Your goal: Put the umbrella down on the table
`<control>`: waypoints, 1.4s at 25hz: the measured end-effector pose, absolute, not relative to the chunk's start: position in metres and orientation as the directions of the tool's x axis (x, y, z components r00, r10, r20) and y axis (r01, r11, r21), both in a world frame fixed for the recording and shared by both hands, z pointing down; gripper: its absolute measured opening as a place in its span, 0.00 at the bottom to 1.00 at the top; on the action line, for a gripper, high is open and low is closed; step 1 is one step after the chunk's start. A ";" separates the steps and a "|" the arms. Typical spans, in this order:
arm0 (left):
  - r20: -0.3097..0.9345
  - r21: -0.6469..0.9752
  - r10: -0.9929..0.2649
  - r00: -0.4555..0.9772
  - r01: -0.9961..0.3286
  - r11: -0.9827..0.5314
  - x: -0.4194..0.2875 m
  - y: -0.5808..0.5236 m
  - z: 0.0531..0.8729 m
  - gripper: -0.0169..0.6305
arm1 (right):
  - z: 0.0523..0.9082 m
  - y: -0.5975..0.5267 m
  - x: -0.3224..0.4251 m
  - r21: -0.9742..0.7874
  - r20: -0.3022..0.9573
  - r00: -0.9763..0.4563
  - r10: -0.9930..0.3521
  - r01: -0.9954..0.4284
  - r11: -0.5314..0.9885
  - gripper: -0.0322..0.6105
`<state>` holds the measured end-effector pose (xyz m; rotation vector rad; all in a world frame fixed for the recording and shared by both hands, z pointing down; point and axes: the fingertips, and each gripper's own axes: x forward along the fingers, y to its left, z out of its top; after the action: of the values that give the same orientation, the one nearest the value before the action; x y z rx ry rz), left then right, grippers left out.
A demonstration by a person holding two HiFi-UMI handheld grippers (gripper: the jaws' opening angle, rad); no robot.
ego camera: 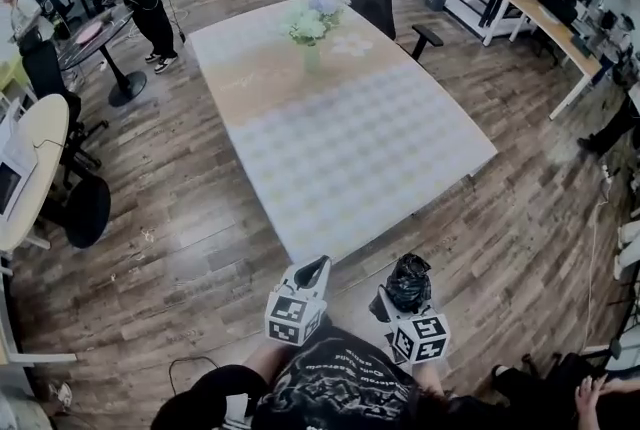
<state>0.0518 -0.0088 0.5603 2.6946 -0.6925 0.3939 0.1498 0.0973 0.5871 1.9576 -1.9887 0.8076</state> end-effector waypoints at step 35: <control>0.377 0.203 -0.704 0.602 -0.795 -0.571 0.106 -0.200 0.553 0.06 | 0.564 -0.167 0.265 -0.112 0.601 -0.319 -0.733 -0.942 0.318 0.32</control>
<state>0.1060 -0.2004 0.5526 2.4802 -1.2091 0.3624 0.2653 -0.1674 0.5639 1.4803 -2.1463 0.6308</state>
